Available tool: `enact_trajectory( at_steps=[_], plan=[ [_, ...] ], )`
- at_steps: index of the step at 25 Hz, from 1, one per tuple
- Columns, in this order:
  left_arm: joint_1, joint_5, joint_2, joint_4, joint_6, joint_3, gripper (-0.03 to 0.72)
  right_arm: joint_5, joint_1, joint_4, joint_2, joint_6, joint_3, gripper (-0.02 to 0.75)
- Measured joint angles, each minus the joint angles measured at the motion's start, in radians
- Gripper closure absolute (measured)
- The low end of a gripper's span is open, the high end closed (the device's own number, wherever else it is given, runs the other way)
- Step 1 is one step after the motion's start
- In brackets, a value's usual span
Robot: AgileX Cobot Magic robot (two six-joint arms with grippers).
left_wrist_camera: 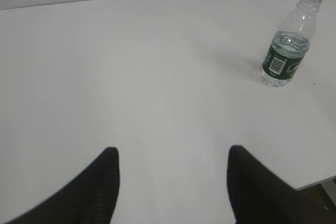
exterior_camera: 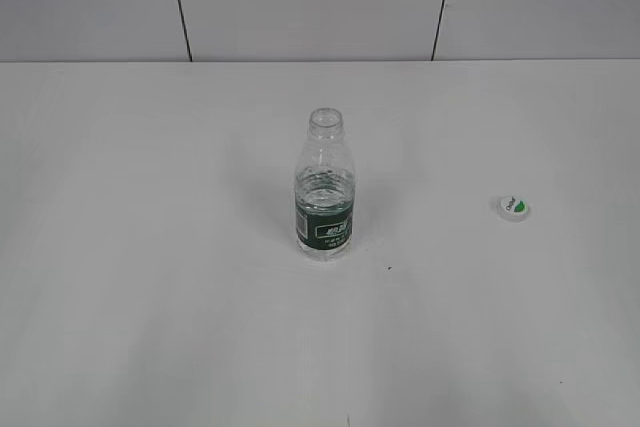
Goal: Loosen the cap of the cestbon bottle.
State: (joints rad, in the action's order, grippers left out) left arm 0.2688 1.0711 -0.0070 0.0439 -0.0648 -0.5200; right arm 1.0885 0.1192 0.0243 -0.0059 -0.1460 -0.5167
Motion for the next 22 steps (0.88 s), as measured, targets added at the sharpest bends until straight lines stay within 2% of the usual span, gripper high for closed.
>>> enact_trajectory(
  at_steps=[7, 12, 16, 22],
  plan=[
    [-0.012, 0.000, 0.000, 0.043, 0.000, 0.000, 0.290, 0.000, 0.000, -0.012, 0.000, 0.010, 0.000, 0.267],
    [-0.124, 0.000, 0.000, 0.048, 0.000, 0.000, 0.308, 0.000, -0.015, -0.043, 0.000, 0.010, 0.000, 0.267],
    [-0.209, 0.000, 0.000, 0.033, 0.000, 0.000, 0.316, 0.001, -0.091, -0.044, 0.000, 0.010, 0.000, 0.267],
    [-0.239, 0.000, 0.000, -0.022, 0.000, 0.000, 0.319, 0.001, -0.116, -0.044, 0.000, 0.010, 0.000, 0.267]
  ],
)
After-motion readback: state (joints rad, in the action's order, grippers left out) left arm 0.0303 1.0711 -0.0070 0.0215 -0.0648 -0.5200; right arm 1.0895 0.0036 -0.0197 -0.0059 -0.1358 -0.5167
